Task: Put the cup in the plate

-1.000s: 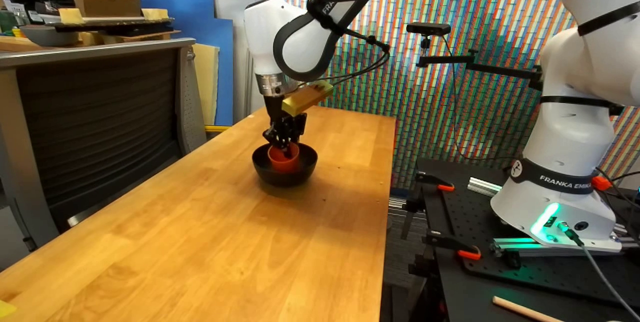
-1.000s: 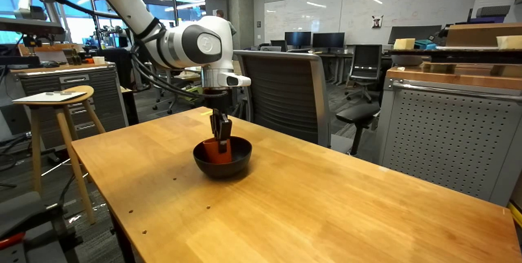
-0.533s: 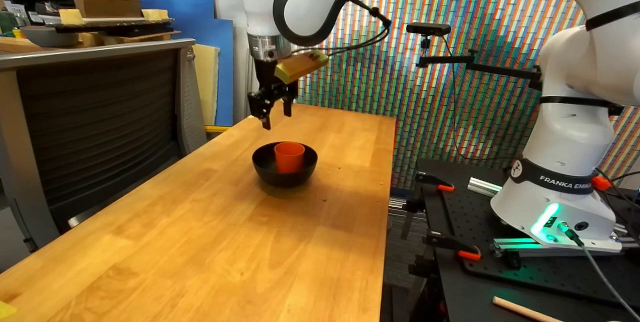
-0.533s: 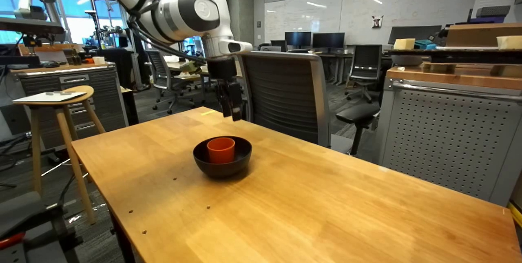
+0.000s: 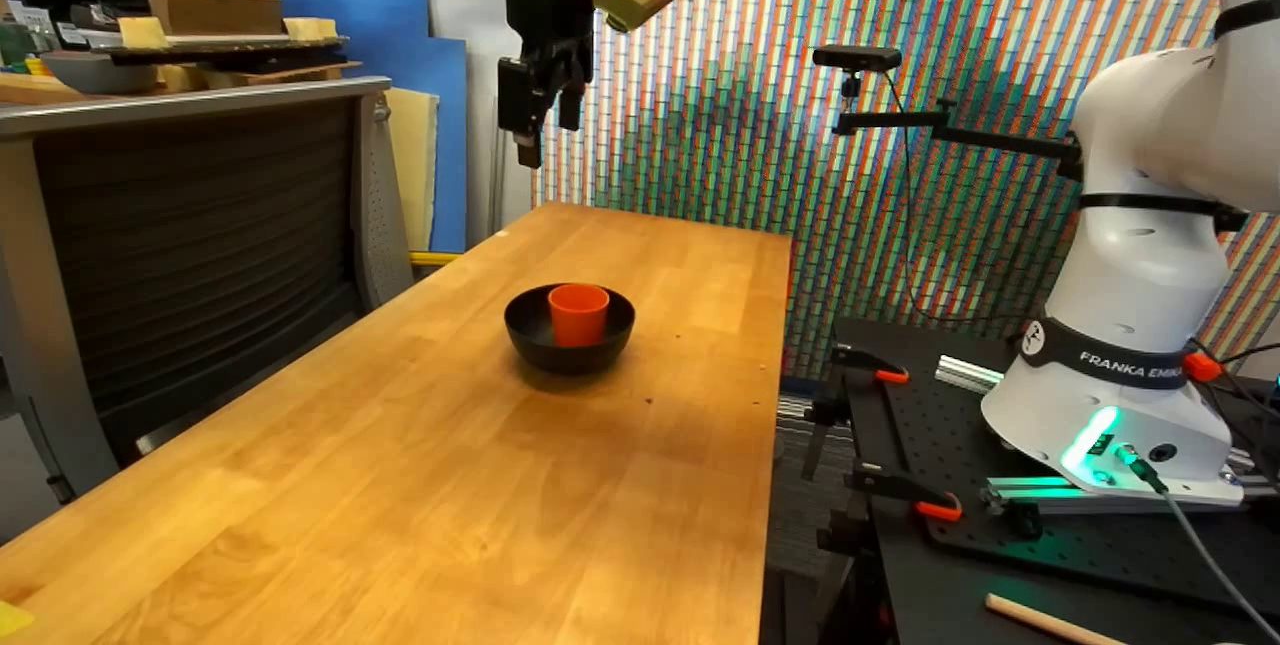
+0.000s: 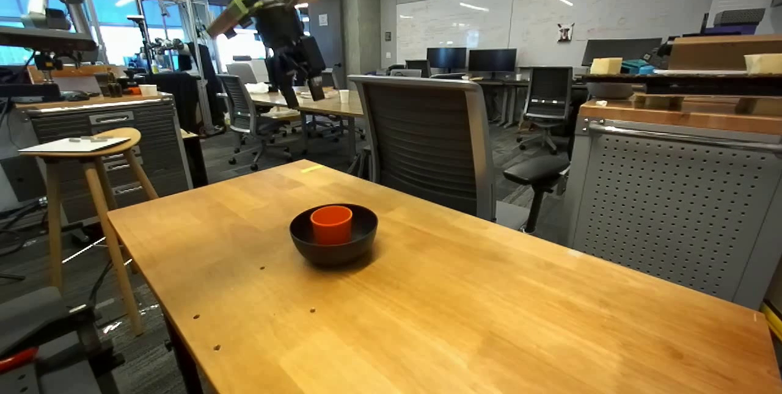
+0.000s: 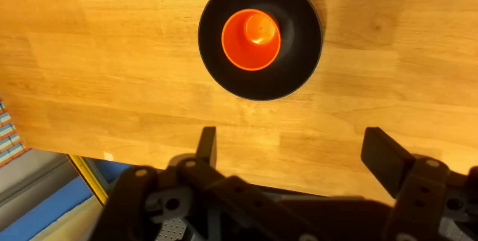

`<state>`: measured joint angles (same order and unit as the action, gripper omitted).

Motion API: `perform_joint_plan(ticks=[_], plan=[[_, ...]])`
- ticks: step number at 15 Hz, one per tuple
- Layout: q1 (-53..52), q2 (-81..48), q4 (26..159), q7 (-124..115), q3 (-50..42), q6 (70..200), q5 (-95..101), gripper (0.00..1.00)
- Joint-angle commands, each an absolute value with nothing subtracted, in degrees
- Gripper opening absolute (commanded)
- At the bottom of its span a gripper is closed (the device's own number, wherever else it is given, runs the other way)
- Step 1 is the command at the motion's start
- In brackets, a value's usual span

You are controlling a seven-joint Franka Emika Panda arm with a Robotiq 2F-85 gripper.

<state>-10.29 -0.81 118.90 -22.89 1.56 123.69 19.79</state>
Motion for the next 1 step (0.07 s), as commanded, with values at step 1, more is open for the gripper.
perform_joint_plan(ticks=[1], plan=[[-8.70, -0.06, 119.32, -22.46, 3.36, 123.35, 19.75, 1.00]])
